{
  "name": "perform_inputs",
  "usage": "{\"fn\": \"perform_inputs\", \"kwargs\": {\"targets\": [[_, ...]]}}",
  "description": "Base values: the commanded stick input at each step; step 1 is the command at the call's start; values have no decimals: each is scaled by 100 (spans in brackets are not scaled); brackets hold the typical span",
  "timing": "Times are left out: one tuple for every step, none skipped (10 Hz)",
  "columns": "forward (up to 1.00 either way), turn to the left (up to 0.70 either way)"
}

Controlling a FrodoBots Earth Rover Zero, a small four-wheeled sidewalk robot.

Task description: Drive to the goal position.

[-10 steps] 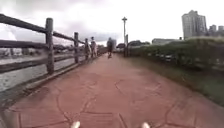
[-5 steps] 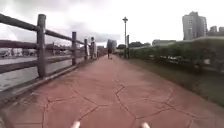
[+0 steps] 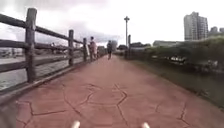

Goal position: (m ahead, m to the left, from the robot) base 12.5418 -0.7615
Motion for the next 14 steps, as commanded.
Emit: {"fn": "perform_inputs", "kwargs": {"targets": [[70, 0], [70, 0], [70, 0], [70, 0], [70, 0], [70, 0], [70, 0], [70, 0], [70, 0], [70, 0], [70, 0], [70, 0], [70, 0], [70, 0]]}}
